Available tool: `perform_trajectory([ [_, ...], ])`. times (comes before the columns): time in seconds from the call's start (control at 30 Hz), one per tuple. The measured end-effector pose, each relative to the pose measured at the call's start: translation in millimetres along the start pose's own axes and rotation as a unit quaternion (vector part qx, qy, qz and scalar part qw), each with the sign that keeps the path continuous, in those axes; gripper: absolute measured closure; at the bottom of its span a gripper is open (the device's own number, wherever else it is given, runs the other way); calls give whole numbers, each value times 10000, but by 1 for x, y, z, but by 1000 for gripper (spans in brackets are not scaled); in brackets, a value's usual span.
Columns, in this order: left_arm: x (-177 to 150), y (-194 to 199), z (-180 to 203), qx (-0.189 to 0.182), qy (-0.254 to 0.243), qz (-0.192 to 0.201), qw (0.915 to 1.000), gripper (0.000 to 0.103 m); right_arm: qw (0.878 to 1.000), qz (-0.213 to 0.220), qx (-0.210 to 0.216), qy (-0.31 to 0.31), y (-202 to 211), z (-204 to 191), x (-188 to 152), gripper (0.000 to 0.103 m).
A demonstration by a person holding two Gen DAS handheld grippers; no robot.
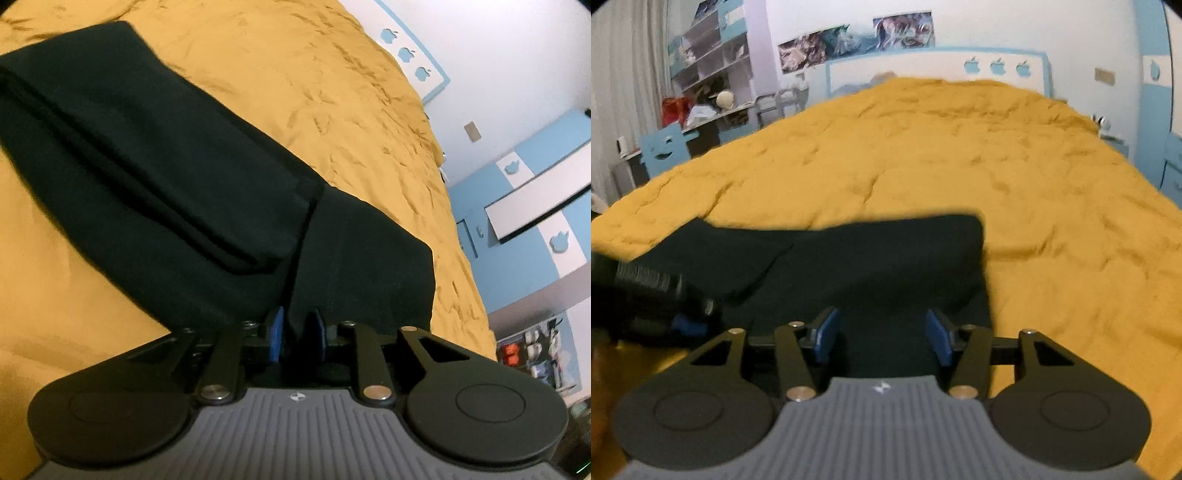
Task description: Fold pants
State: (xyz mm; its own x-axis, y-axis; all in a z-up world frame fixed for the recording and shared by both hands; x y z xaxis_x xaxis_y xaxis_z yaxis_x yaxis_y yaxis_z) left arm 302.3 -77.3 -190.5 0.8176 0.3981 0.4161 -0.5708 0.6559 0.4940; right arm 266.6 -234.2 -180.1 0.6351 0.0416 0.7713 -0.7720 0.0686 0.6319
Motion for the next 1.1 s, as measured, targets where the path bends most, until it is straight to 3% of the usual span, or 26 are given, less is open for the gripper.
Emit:
perform_trajectory([
  [0.13,3,20,5,63,-113,-21,9999,68,9993,317,-99,198,10,-4,-11,51],
  [0.2,7,36,10,33,-418,-12,9991,48,9990,437,-60,80,20,-3,-12,49],
  [0.37,25,84,-1,196,-828,216,9961,47,9975,692,114,-52,42,-4,-29,46],
  [0.43,46,103,-21,410,-591,485,9962,42,9973,701,152,-139,46,-4,-33,46],
  [0.5,64,121,-40,590,-290,819,9945,31,9975,657,185,-192,45,-2,-34,45],
  [0.67,83,140,-82,757,189,1190,9898,29,9969,643,307,-341,36,3,-35,44],
  [0.77,81,133,-106,643,586,1167,9893,28,9963,660,360,-427,34,5,-37,43],
  [0.87,79,134,-121,495,1046,1390,9835,29,9964,662,343,-398,34,4,-38,43],
  [1.1,94,126,-136,286,1566,1717,9722,29,9963,680,348,-402,34,4,-38,42],
])
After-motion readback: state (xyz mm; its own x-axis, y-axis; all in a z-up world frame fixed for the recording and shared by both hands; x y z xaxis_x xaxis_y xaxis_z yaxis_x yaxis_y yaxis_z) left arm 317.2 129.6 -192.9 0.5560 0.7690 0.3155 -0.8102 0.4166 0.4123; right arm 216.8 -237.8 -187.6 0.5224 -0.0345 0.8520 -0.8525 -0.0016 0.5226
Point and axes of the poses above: each gripper's, at about its wrist camera, not at the fingertips, and y roughly against the way its jaws point, z to its right, x to its top, the point moved 7 cm from there along -y, roughly the way its jaws point, and after that the axes turned 12 degrees about -x, right-handed, at the moved point
